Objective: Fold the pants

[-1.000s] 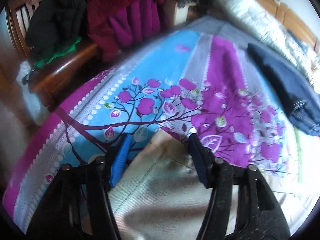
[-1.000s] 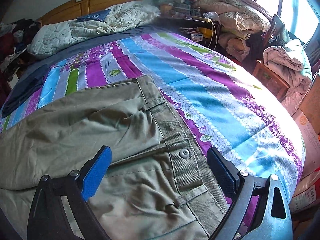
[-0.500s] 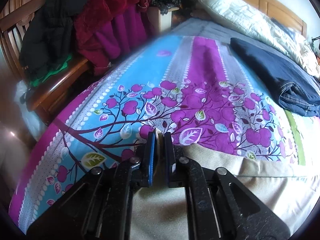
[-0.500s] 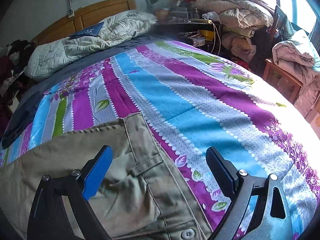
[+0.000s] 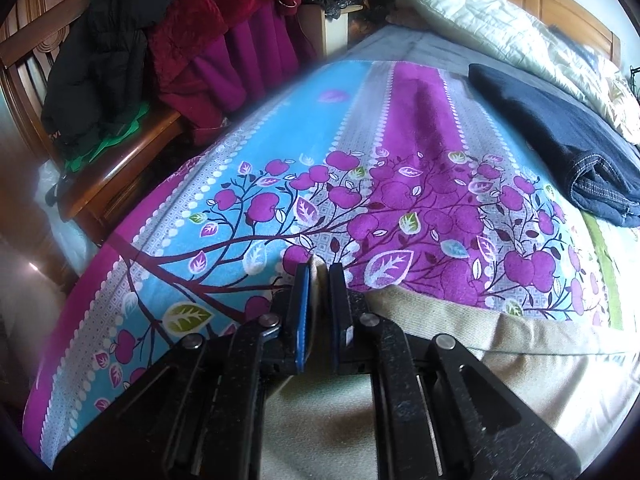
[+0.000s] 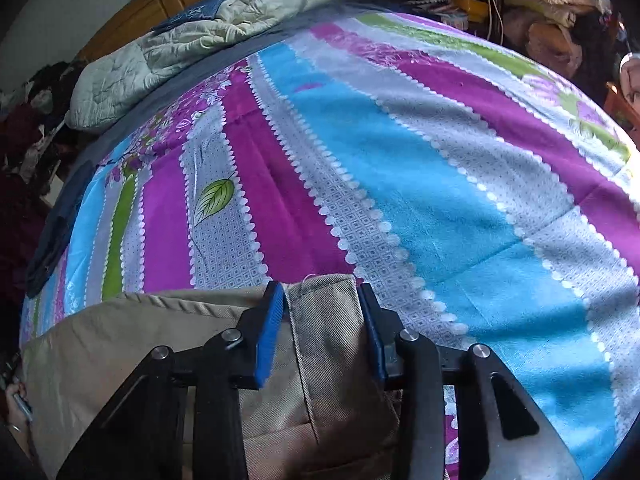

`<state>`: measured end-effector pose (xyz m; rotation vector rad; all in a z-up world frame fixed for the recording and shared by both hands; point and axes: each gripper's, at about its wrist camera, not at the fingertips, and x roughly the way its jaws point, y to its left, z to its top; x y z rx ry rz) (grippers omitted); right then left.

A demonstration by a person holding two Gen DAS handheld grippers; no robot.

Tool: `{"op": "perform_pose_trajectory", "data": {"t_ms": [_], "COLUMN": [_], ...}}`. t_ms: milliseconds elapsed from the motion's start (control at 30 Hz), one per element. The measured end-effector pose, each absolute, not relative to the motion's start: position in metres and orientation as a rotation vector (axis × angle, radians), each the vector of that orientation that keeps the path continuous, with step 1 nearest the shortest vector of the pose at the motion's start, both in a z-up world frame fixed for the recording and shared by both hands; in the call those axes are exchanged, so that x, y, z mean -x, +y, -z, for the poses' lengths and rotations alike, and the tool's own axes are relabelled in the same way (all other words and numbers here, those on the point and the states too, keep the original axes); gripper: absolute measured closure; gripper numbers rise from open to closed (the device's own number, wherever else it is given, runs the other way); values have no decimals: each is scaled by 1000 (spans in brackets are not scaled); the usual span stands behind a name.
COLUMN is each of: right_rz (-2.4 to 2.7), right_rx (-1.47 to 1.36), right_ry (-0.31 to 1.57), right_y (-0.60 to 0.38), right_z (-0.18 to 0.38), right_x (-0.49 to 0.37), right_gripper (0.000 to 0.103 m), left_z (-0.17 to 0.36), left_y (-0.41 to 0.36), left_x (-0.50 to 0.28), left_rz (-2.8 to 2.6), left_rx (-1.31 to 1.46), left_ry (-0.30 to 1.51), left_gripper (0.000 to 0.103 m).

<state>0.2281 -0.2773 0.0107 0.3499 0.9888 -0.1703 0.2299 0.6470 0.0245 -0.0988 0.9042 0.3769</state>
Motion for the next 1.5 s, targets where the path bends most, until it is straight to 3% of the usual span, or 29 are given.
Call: {"op": "perform_pose_trajectory", "data": {"t_ms": [100,133,333,567,733,800,900,967,1100,1133,1167,1200,1233,1267,1333,1500], "right_rz": [166,175,112,45,96,178,259,257,115,76,42,23,10,-4,-16,-14], "right_rx": [-379,-372,-320,-383,-490,-554,-697,-710,-819,-848,-882,-911,-936,-964,-1027,-1128], "right_ry": [976,953,842,726,757,781,839,860,813,806,804,806,802,799,805,792], "right_y": [-277,-276,-256,-255,-283,-298,-324,-325,-308,-301,-296,-291,-286,-283,-277,-271], "right_z": [-18,-27,-100,-160,-130,-103,-61,-52,-55,-56,-55,-54,-52,-49,-41,-24], "right_x": [-219,-213,-162,-21,88,120,154,164,178,175,173,170,168,165,161,160], "right_gripper": [74,87,89,89,89,99,99,94,94,86,65,54,45,45,45,45], "left_z": [-24,-25,-65,-138,-137,-118,-75,-54,-54,-57,-60,-63,-66,-67,-67,-60], "left_y": [645,644,644,665,687,690,697,701,698,699,699,698,696,697,697,699], "left_x": [-233,-234,-209,-67,60,108,155,181,207,209,209,207,200,197,188,151], "left_rz": [-391,-400,-452,-342,-311,-337,-400,-459,-528,-505,-472,-444,-416,-406,-407,-500], "left_rx": [77,67,149,346,476,508,602,675,753,809,875,922,964,988,1021,992], "left_ry": [917,925,851,611,559,588,695,730,722,707,686,669,657,661,666,793], "left_gripper": [92,92,95,96,96,96,95,93,93,89,84,80,65,45,32,34]}}
